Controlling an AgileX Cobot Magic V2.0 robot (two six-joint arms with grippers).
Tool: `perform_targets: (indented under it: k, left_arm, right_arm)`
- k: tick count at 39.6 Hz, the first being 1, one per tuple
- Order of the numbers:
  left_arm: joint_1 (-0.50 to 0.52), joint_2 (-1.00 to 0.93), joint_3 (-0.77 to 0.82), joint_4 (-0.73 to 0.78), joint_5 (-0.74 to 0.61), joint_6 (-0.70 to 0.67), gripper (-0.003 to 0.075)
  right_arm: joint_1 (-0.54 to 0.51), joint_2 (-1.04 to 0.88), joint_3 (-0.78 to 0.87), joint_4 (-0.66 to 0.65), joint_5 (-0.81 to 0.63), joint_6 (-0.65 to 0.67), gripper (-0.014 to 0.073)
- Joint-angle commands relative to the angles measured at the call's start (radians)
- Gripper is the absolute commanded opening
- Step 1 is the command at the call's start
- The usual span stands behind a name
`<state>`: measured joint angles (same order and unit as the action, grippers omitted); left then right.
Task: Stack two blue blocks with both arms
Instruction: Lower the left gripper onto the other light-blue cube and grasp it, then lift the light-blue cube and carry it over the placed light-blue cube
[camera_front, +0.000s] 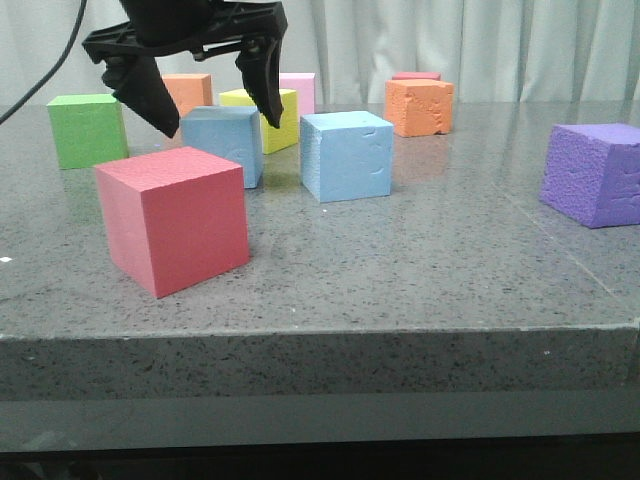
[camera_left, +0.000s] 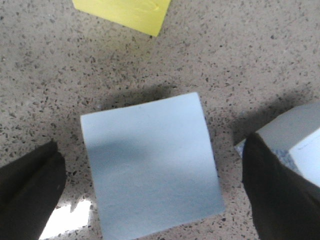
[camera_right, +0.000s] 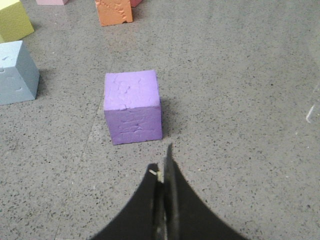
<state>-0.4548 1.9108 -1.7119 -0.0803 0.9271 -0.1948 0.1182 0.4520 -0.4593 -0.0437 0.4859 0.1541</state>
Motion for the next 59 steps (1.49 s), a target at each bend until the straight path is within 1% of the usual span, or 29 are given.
perform_targets:
  k: [1,6,8,11,14,18,21,24,29,35,39,53,59]
  left_arm:
    - [-0.008,-0.045,-0.035,-0.005,-0.035,-0.011,0.0692]
    - [-0.008,-0.035,-0.035,-0.005,-0.029,-0.011,0.0690]
    - [-0.008,-0.035,-0.035,-0.005,-0.029,-0.011,0.0676]
    - [-0.008,-0.035,-0.036,-0.005,-0.029,-0.011,0.0618]
    - [-0.008,-0.035,-0.036,-0.005,-0.029,-0.011,0.0503]
    - [-0.008,-0.035,-0.036,-0.005,-0.028,-0.011,0.0372]
    - [-0.008,-0.037,-0.036,-0.005,-0.028,-0.011,0.0330]
    - [-0.008,-0.039,-0.049,-0.005,-0.014,-0.011,0.0320]
    - [-0.008,-0.039,-0.115,-0.005,0.067,-0.011,0.0315]
    - [-0.011,-0.039,-0.248,-0.005,0.146,-0.006,0.0315]
    - [-0.037,-0.039,-0.317,-0.005,0.197,0.003,0.0315]
    - [-0.166,-0.037,-0.341,-0.005,0.180,0.009,0.0316]
    - [-0.196,-0.035,-0.341,-0.005,0.144,0.009,0.0316]
  right_arm:
    - [-0.005,0.002,-0.024,-0.003,-0.079,-0.006,-0.0067]
    - [-0.005,0.002,-0.024,-0.003,-0.079,-0.006,-0.0067]
    - [-0.005,0.002,-0.024,-0.003,-0.079,-0.006,-0.0067]
    - [-0.005,0.002,-0.024,-0.003,-0.079,-0.006,-0.0067]
    - [-0.005,0.002,-0.024,-0.003,-0.079,-0.006,-0.0067]
    - [-0.005,0.002,-0.024,-0.003,-0.079,-0.006,-0.0067]
    - [-0.005,0.002,-0.024,-0.003,-0.079,-0.006,-0.0067]
    - [-0.005,0.002,-0.024,-0.003,-0.079,-0.006,-0.0067]
    - [-0.005,0.002,-0.024,-0.003,-0.079,-0.006,-0.0067]
    - [-0.005,0.002,-0.024,-0.002,-0.079,-0.006,-0.0067]
    - [-0.005,0.002,-0.024,0.000,-0.079,-0.006,-0.0067]
    - [-0.005,0.002,-0.024,0.011,-0.079,-0.006,-0.0067]
    - [-0.005,0.002,-0.024,0.011,-0.079,-0.006,-0.0067]
